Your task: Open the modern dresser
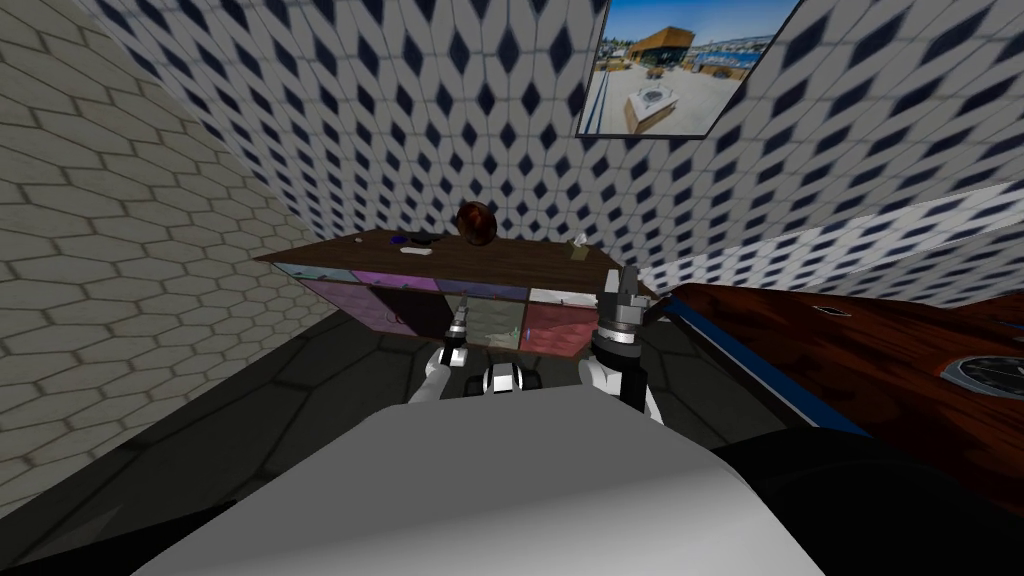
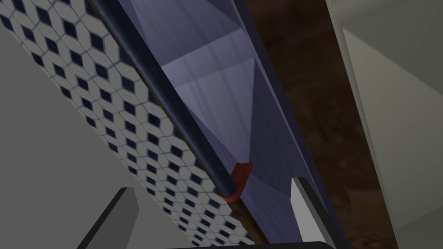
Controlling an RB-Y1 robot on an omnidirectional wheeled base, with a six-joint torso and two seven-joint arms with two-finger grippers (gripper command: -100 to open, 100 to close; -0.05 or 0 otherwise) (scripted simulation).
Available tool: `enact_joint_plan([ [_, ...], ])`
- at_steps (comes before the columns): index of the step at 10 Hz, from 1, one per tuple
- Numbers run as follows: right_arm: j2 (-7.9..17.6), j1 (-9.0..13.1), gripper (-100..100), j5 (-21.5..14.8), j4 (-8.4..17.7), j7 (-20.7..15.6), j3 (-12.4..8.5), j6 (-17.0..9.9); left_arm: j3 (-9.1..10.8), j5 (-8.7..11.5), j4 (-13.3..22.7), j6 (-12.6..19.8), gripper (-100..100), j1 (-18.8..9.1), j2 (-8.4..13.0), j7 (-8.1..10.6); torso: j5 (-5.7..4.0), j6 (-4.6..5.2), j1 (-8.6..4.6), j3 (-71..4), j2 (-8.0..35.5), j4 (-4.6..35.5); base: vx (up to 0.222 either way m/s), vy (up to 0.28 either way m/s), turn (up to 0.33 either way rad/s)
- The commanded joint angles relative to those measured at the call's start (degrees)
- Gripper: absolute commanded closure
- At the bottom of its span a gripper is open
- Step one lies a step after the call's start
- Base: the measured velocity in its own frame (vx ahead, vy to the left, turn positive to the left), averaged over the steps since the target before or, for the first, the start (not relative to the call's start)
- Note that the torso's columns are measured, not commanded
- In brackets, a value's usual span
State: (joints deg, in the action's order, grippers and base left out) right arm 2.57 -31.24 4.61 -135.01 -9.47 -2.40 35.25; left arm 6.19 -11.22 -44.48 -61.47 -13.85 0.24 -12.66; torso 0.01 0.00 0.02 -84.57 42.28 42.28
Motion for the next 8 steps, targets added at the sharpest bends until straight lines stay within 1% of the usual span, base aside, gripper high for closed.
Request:
enact_joint_plan([
  [1,0.00,0.00,0,0.00,0.00,0.00,0.00,0.00,0.18,0.03,1.32,-0.22,-100,-0.96,0.01,-0.08,-0.01,0.00,-0.04,-0.07,-0.11,-0.03,-0.008,0.001,-0.001],
  [2,0.00,-0.01,0,0.00,0.00,0.00,0.00,0.00,-0.80,0.18,-0.47,-0.74,100,1.63,0.24,-0.02,-0.01,-0.01,-0.04,-0.09,-0.13,-0.04,0.059,-0.008,0.008],
  [3,0.00,-0.02,0,0.00,0.00,0.00,0.00,0.00,-1.92,0.26,-2.52,-0.91,100,3.43,0.42,0.13,-0.01,-0.02,-0.05,-0.14,-0.24,-0.07,0.121,-0.012,0.024],
  [4,0.00,-0.03,0,0.00,-0.01,0.00,0.00,0.01,-1.92,0.26,-3.45,-0.91,100,4.94,0.42,0.13,-0.01,0.00,-0.05,-0.19,-0.31,-0.09,0.100,-0.020,0.005],
  [5,0.00,-0.02,0,0.00,-0.01,0.00,0.00,0.01,-3.05,0.34,-5.57,-1.09,100,6.90,0.60,0.28,-0.01,0.00,-0.05,-0.08,-0.11,-0.04,0.088,-0.003,0.008],
  [6,0.00,-0.02,0,0.00,-0.01,0.00,0.00,0.01,-3.05,0.34,-6.44,-1.09,100,8.25,0.60,0.28,0.00,0.00,0.02,0.03,0.05,0.01,0.064,0.000,0.005],
  [7,0.00,-0.02,0,0.00,0.00,0.00,0.00,0.00,-4.17,0.42,-8.35,-1.26,100,9.88,0.78,0.43,0.01,0.01,0.02,0.09,0.15,0.04,0.065,-0.010,0.010],
  [8,0.00,-0.02,0,0.00,0.00,0.00,0.00,0.00,-4.17,0.42,-9.23,-1.26,100,11.31,0.78,0.43,-0.01,0.00,-0.03,0.07,0.12,0.04,0.052,-0.006,0.006],
])
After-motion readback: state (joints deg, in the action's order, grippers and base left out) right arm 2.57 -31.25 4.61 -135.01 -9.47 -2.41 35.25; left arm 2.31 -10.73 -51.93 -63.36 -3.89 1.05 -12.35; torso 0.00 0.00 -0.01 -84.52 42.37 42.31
